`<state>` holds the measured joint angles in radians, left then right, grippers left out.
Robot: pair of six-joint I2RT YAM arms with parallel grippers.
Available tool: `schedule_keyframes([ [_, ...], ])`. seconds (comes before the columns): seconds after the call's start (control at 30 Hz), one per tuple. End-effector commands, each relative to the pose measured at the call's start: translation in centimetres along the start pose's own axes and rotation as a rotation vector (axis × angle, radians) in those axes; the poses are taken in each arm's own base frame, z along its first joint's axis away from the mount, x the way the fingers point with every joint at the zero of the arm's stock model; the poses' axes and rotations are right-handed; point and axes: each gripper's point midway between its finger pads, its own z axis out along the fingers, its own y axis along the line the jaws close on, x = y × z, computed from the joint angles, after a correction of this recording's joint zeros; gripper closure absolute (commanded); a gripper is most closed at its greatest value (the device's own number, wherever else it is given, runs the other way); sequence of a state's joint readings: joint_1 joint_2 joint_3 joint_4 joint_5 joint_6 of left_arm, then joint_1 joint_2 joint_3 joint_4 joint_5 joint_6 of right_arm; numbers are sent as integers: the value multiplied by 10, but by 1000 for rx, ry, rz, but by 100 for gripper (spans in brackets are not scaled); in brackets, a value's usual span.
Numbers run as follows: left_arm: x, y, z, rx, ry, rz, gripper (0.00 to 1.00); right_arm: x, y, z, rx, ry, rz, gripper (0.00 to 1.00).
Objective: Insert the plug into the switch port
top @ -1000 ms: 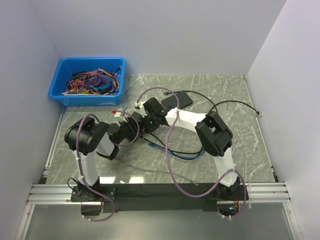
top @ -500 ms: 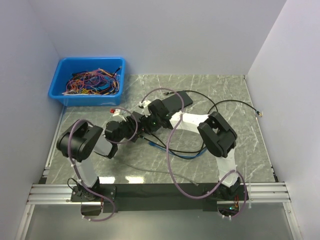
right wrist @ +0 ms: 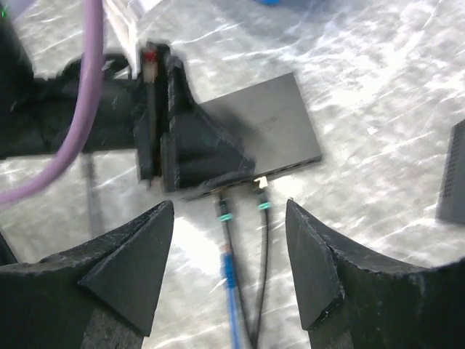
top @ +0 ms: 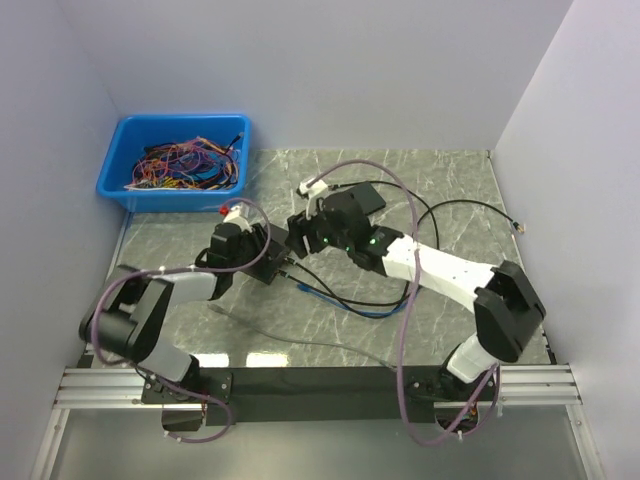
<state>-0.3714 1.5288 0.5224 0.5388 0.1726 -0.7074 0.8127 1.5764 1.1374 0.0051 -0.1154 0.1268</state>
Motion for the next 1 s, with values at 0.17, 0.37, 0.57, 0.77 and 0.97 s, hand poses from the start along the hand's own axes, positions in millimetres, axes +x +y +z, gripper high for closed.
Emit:
schedule_keyframes([
  [0.17,-58,-10,-55,-114,-115,67,50,88,-18,-25,352,170,55,35],
  [0.37,-76,-11,-97,-148,-246,82,47,119,-87,-94,592,144,315,41],
  [0.57,-63,3,-95,-159,-243,67,48,129,-177,-143,821,104,545,41],
  [0.77,-51,5,-92,-140,-210,69,49,151,-234,-156,960,182,658,43],
  [0.97,-42,5,-89,-116,-180,59,50,170,-263,-162,1038,244,704,44],
])
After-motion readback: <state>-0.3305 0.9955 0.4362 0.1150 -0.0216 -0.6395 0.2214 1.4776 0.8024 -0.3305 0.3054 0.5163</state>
